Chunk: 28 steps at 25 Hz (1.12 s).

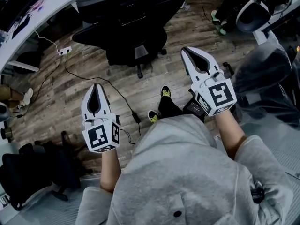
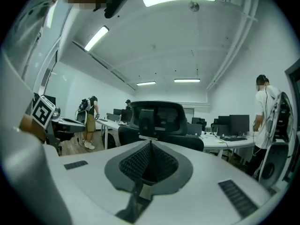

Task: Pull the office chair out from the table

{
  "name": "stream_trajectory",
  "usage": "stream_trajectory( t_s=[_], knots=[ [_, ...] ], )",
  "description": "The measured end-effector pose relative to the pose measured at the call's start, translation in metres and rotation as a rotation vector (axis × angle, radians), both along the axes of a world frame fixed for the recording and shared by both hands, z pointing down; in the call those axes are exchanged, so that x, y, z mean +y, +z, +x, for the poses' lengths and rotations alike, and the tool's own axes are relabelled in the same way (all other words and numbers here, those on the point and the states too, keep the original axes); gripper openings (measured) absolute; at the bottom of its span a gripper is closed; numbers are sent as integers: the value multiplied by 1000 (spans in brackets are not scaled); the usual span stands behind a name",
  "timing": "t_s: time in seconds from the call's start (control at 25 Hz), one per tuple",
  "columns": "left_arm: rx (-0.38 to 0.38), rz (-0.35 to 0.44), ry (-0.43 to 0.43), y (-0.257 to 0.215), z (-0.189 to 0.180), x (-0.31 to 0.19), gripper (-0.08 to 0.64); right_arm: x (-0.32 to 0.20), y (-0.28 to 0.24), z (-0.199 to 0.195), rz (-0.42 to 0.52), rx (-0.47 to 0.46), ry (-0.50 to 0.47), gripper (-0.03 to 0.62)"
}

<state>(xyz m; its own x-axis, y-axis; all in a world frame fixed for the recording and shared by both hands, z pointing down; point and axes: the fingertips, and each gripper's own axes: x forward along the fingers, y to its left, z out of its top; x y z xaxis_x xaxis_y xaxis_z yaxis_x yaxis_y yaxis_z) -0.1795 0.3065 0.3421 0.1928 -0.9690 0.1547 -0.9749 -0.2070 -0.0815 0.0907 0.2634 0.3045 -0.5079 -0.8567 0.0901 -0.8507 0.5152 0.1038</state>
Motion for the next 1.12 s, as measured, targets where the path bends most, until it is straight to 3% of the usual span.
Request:
stream_trajectory(
  t_s=[0.28, 0.56, 1.12],
  knots=[
    [8, 4, 17, -2, 4, 17, 12, 19, 22, -7, -88, -46, 9, 29],
    [14, -4, 15, 2, 5, 22, 12, 17, 23, -14, -68, -2, 9, 31],
    [3, -15, 22, 2, 22, 6, 12, 1, 24, -4, -54, -8, 29, 31]
  ],
)
